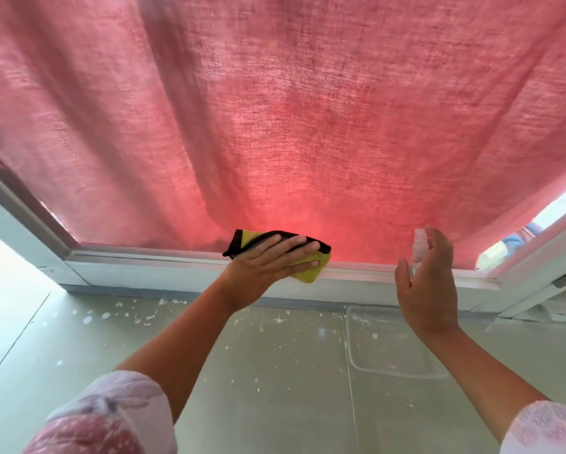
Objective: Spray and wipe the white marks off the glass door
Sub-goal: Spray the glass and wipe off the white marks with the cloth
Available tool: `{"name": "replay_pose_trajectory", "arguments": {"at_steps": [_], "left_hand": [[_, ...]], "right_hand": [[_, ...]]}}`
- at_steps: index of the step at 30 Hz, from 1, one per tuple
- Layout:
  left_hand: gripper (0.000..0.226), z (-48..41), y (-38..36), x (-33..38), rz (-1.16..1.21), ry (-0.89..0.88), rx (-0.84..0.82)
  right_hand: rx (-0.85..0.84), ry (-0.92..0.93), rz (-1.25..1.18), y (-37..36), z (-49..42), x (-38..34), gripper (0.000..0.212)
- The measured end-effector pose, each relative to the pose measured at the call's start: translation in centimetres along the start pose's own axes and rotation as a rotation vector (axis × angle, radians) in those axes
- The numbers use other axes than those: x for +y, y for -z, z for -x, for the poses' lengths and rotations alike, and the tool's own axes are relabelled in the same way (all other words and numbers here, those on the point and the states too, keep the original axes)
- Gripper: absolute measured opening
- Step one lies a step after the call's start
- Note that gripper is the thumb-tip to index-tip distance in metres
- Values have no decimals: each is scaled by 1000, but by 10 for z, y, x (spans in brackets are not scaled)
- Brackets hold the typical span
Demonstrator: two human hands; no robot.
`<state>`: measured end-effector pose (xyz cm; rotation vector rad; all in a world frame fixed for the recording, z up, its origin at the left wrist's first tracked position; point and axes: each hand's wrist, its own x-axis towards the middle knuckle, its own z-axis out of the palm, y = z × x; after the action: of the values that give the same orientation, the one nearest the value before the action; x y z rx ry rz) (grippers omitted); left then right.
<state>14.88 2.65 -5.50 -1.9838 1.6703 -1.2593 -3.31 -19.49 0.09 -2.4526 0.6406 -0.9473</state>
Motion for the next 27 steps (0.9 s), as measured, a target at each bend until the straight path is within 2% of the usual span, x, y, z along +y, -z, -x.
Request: {"name": "replay_pose_trajectory", "arguments": {"at_steps": [5,9,15,21,27], "left_hand": [[88,47,2,-30,8,57,-38],[95,93,9,-58,16,188,-74],[97,63,11,-37,88,373,-31],[89,-15,13,3,68,306,71],[86,4,7,-13,37,134,66]], "right_hand": [[-23,20,-1,-4,2,-4,54],[-14,31,9,-5,3,-4,54],[-20,56,42,-6,-1,-2,54],[-24,60,51,-5,0,-2,54],[-53,115,74,0,1,-4,55]]}}
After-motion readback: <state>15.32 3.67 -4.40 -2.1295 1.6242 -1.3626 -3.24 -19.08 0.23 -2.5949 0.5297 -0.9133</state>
